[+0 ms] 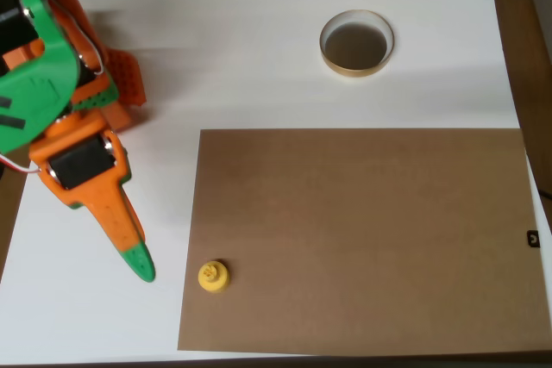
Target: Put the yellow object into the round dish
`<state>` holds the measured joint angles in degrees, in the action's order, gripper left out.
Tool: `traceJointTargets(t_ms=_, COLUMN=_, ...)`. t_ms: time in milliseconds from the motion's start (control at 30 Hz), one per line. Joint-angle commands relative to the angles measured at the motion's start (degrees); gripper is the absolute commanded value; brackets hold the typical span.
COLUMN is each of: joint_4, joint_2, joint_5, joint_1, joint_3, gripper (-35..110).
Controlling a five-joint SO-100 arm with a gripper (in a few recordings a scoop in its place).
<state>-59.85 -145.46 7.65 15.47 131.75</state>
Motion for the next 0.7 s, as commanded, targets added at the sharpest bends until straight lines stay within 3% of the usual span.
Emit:
traceJointTargets(t_ms=0, joint_4=-3.08, joint_2=6.94, joint_5=0.0, joint_1=-0.18, joint_3=-9.49, gripper=36)
traceJointTargets(t_ms=667, joint_4=-11.34, joint_2=41.66, joint_5=-0.53, joint_1=-6.86, joint_3=-27.25, gripper=34)
